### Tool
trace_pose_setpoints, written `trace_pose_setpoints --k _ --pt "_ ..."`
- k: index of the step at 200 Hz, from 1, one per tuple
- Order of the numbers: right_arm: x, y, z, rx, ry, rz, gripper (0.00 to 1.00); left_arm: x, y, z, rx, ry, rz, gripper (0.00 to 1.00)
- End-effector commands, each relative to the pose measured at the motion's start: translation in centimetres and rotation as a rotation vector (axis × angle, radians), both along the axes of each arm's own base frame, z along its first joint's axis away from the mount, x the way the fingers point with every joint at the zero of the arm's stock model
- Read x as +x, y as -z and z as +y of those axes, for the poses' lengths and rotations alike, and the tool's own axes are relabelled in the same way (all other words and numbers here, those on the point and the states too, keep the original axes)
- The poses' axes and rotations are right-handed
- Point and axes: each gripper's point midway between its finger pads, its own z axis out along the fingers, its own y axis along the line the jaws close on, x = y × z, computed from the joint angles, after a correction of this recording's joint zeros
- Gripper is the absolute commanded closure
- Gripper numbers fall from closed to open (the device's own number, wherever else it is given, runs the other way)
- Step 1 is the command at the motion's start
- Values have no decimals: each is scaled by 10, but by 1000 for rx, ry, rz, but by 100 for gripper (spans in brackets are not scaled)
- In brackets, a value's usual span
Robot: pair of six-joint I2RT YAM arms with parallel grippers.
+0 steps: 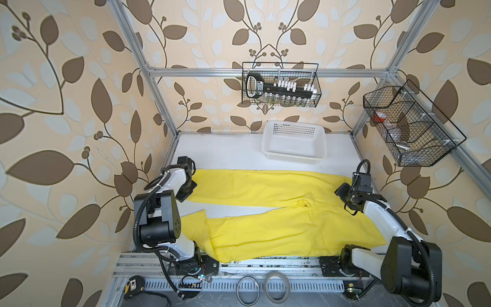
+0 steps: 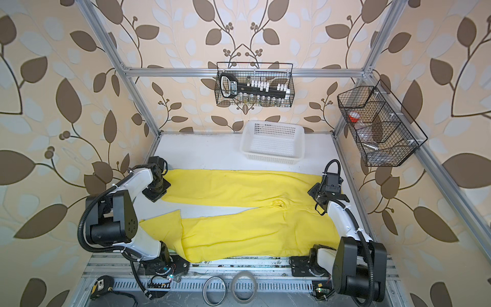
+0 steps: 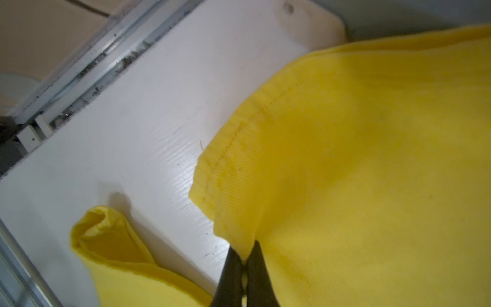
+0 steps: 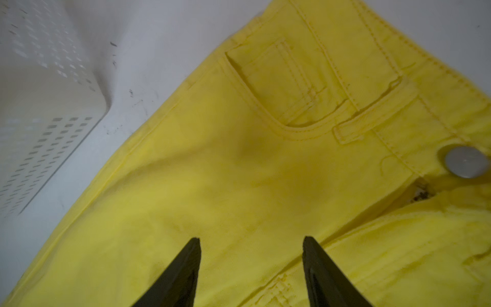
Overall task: Fold and stack the trousers
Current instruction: Smooth out the trousers at the center of the table.
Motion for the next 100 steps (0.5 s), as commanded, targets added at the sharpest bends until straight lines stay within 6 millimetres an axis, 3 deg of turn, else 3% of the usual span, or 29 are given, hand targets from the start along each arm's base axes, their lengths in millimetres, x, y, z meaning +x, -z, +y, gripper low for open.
trace_pose_setpoints --k 1,11,48,71,100 --pt "-8 9 -7 -39 15 38 38 -16 -11 16 69 11 66 95" --pt "-9 9 -7 -40 10 40 38 -17 -9 15 64 11 74 91" --pt "0 2 0 -17 -29 0 38 -11 -8 9 21 23 59 54" --pt "10 -5 6 -9 -62 -27 39 -13 -16 6 7 31 37 44" --pt "34 -15 19 23 -113 -88 39 -13 -16 -24 -97 89 -9 35"
